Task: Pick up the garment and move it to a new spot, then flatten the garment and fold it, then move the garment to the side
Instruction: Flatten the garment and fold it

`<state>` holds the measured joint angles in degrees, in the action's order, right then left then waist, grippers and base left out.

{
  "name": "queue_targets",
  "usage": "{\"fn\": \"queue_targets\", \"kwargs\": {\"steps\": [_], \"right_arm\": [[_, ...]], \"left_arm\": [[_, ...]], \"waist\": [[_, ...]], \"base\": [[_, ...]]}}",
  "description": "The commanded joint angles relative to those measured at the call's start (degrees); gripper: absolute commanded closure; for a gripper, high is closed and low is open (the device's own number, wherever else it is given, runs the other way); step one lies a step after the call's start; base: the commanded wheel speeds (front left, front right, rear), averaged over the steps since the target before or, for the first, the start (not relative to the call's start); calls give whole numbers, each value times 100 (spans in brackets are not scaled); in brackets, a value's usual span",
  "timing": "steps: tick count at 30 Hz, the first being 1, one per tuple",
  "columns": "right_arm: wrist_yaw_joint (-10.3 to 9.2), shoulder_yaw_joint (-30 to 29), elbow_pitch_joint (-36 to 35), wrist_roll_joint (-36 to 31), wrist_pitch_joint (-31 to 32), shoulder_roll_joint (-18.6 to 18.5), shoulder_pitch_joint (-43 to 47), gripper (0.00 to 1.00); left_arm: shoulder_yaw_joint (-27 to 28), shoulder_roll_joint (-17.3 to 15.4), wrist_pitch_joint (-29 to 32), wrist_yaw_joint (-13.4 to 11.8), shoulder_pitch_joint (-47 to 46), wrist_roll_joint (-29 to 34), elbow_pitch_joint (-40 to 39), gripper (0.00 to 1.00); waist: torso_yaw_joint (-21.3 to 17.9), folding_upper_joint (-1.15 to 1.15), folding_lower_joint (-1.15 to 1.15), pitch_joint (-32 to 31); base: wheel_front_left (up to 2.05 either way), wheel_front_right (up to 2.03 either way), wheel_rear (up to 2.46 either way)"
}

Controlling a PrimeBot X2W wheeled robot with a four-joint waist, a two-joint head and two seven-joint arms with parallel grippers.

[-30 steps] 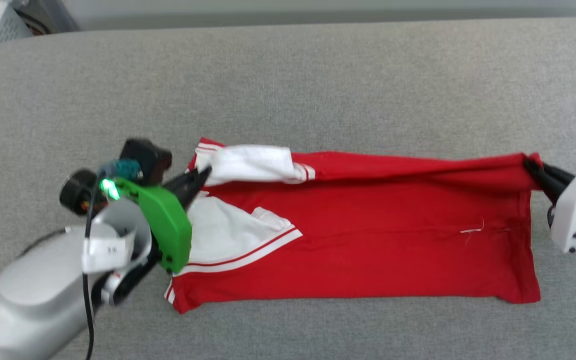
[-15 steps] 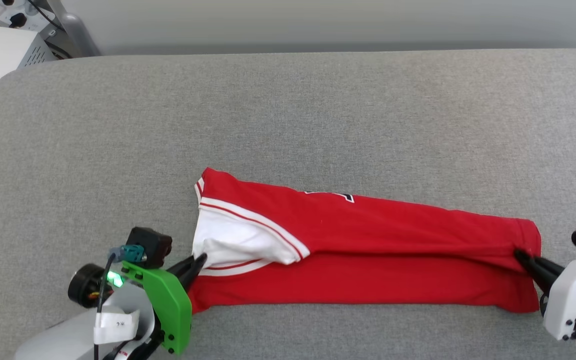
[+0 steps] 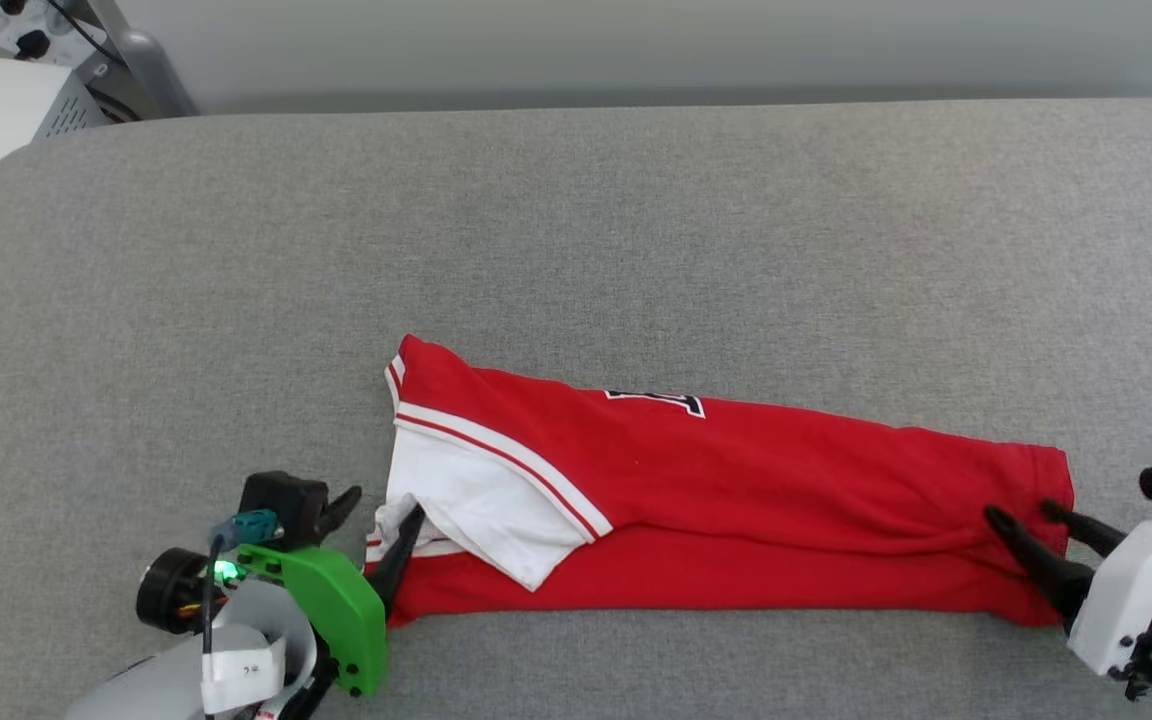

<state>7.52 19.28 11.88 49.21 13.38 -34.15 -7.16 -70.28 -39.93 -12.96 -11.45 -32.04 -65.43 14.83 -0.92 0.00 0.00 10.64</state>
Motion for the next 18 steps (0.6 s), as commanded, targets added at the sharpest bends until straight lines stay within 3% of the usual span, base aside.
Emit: {"fn": "queue_targets", "kwargs": {"steps": [1, 4, 9, 18], "right_arm": [[-3, -119, -170, 179, 1, -96, 40, 0], [-3, -431, -444, 393, 27, -257, 89, 0], [-3, -948, -618, 763, 346, -484, 215, 0], [-3, -1322, 86, 1349, 1538, -526, 278, 0]], "left_arm": [[155, -11, -113, -139, 130, 127, 5, 0], [579, -28, -193, -474, 247, 404, -139, 0], [1797, 119, -201, -930, 738, 1368, -704, 0], [3326, 634, -203, -1138, 1647, 2828, -1212, 0]], "waist": [[-1, 0, 0, -88], [15, 0, 0, -139], [74, 0, 0, -131], [205, 0, 0, 43]], "base": [[0, 0, 0], [0, 0, 0], [0, 0, 0], [0, 0, 0]]}}
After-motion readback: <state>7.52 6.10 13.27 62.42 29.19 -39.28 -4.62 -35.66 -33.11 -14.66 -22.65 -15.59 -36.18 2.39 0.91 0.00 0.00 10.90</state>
